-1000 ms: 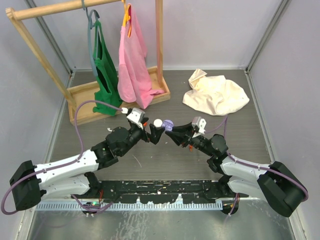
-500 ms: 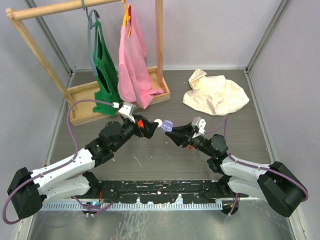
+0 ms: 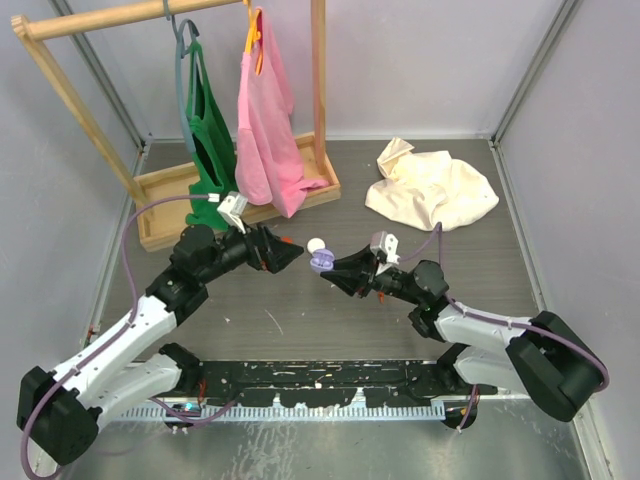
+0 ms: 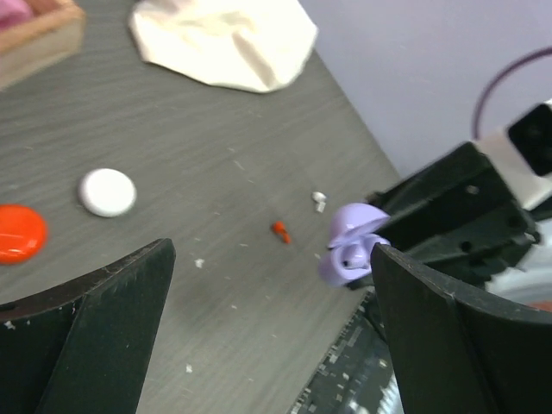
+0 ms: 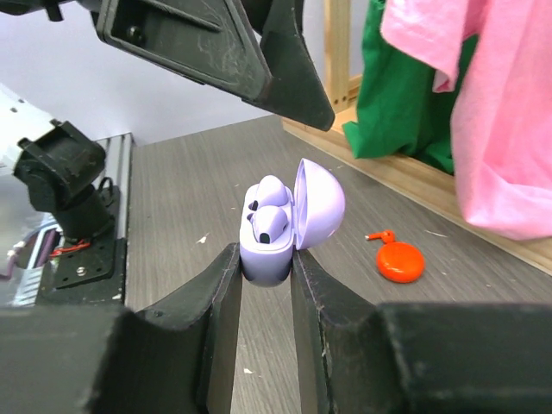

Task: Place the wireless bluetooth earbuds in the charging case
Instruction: Close the charging case.

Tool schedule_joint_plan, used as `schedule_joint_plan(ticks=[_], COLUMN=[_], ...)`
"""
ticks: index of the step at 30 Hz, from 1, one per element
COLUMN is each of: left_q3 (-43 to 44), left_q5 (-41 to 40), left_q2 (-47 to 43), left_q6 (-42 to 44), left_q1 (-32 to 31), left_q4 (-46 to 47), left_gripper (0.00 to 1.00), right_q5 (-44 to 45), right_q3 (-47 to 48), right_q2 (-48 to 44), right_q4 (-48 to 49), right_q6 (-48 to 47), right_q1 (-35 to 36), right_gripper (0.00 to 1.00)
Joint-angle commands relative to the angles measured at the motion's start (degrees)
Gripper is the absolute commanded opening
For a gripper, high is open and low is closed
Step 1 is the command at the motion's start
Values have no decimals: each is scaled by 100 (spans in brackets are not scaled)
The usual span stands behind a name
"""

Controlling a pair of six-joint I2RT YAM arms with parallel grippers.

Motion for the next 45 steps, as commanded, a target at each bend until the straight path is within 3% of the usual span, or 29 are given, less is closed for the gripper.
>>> schedule_joint_plan(ticks=[1,8,20,38,45], left_q3=[271,298,126,160,235], left_q5=[1378,1780,2560,3012,3116], left_q2=[-8,348,1037,1092,936], left_q6=[-582,-1019,-2202,-2043,-1964], left_q1=[148,235,274,274,274], left_q4=[208,433,2062,1891,1862], left_gripper=[99,93,77,58,56], right_q5=[-572,-1044,-1305,-1200,-1203], right_q3=[424,756,1005,921,842], right_q2=[194,489,785,1070,1008], right_q4=[391,363,359,632,391], right_q6=[152,288,461,639,578], right_q1=[-20,-16,-16,-12,-12], right_gripper=[1,1,1,1,1])
